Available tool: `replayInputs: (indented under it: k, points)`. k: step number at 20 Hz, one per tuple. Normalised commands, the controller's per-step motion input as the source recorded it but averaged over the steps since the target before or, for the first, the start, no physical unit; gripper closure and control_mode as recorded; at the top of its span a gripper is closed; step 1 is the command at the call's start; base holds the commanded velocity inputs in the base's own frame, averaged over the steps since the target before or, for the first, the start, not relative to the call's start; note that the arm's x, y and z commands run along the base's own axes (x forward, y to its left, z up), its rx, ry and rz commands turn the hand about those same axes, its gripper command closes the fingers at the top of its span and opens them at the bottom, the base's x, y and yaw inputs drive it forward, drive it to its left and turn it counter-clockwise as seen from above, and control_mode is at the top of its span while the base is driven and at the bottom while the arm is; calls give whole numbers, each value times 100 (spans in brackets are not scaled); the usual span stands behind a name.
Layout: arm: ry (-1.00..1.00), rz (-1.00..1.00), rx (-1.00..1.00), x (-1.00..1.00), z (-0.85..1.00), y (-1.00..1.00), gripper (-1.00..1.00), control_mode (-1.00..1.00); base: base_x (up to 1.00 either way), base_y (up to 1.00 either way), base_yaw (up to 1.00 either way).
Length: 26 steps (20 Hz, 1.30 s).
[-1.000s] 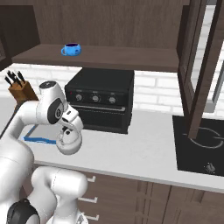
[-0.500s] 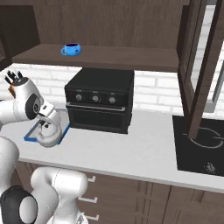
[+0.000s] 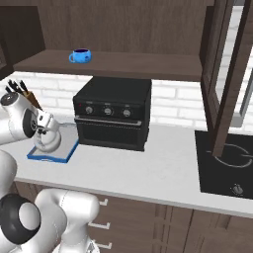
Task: Pick the kettle from the counter and place it on the tray. Then pick the mug from the cabinet and place it on the tray. Then close the cabinet doors.
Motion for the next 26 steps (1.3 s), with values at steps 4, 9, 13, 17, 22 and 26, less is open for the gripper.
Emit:
replayInputs:
  k: [4,9,13,17,22,26]
  points:
    - [-4,15,0,53,0,37,100,-100,0,0,0]
    - [1,5,0,49,1,15,100,-100,0,0,0]
    - [2,0,0,39,6,21,100,-100,0,0,0]
    - [0,0,-2,36,0,24,100,-100,0,0,0]
    - [0,-5,-8,28,-1,15,100,-100,0,0,0]
    - [-1,-12,-13,20,-6,6,100,-100,0,0,0]
